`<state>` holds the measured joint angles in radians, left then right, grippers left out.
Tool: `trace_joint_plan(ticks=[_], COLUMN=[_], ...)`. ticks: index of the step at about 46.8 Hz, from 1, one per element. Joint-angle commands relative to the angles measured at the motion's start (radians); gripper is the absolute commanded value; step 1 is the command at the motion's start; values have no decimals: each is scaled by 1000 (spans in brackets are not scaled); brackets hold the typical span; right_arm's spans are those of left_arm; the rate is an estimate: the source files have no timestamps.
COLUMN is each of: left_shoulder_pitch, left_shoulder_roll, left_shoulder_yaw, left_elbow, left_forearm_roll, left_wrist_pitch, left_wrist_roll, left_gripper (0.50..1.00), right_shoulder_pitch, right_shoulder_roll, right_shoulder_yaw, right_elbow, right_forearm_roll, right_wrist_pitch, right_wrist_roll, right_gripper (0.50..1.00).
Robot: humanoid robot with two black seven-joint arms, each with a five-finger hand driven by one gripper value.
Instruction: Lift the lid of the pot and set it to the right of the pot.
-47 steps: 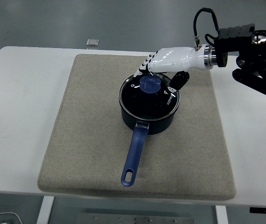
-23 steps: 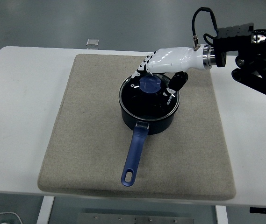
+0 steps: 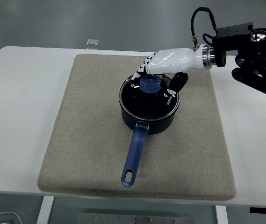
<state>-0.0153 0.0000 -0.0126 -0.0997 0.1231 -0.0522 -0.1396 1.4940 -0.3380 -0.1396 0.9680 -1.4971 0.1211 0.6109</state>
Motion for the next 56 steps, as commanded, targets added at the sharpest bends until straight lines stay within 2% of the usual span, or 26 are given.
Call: trace_joint_plan(ticks=[1,15,22,37,42,44,45,56], left_shoulder_pitch=[0,0,0,0,0,0,0,0], left_shoulder_roll=[0,0,0,0,0,0,0,0], left_shoulder_yaw=[0,0,0,0,0,0,0,0], left_elbow=[0,0,0,0,0,0,0,0], left_forearm_roll=[1,1,1,0,0,1,1,1], left_wrist_pitch=[0,0,0,0,0,0,0,0], left_wrist_roll=[0,0,0,0,0,0,0,0], left_gripper=[1000,1000,1000,1000,1000,1000,1000,1000], right_shoulder_pitch=[-1,-11,-11,-17,-17,-15,-15,-15], right_shoulder_roll=[1,5,5,13,10,8,7,8], right_shoulder_yaw=[0,0,0,2,2,2,3,2], right_elbow=[0,0,0,0,0,0,0,0], right_forearm_roll=[0,0,0,0,0,0,0,0], right_wrist_pitch=[0,-3,-3,-11,-9,-9,-8,-6], right_wrist_roll=[0,0,0,0,0,0,0,0], right_gripper=[856,854,830,717,621,525,500,500])
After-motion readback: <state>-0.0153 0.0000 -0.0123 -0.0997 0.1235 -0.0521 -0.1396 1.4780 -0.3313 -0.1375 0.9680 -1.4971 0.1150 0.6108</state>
